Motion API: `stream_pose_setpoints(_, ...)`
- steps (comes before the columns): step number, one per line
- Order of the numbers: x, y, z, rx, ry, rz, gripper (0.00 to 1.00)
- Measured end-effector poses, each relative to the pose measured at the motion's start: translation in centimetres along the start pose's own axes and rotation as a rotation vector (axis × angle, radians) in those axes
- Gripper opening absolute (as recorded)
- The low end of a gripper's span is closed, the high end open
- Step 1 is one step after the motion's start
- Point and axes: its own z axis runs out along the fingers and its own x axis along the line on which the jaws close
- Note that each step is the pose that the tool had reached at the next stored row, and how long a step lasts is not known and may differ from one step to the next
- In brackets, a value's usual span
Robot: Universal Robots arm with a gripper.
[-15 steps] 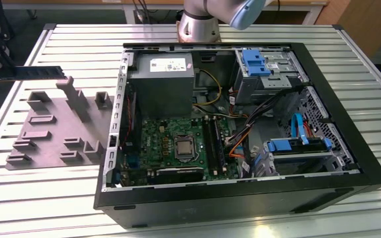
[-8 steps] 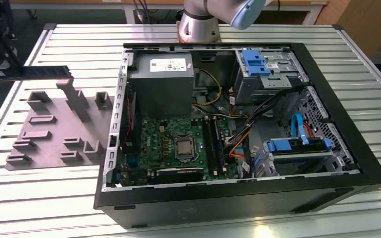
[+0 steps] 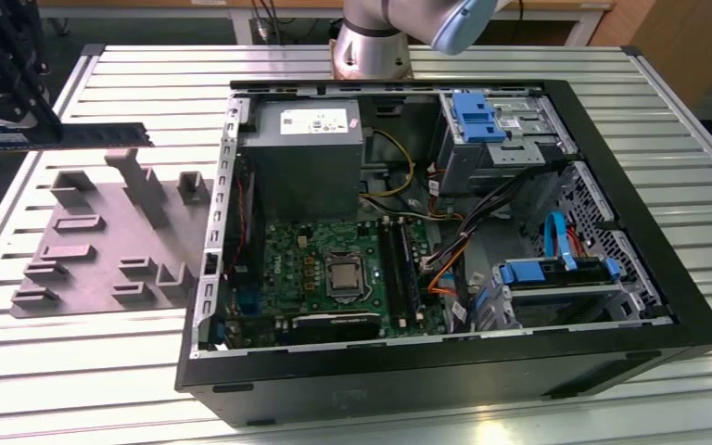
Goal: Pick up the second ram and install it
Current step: 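Pick up the second ram and move it above second insertion slot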
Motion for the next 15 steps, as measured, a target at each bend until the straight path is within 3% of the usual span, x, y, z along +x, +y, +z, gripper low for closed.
stream_pose_setpoints(15,-0.05,-2.55,-0.03,0.0,-0.0001,0.0,0.14)
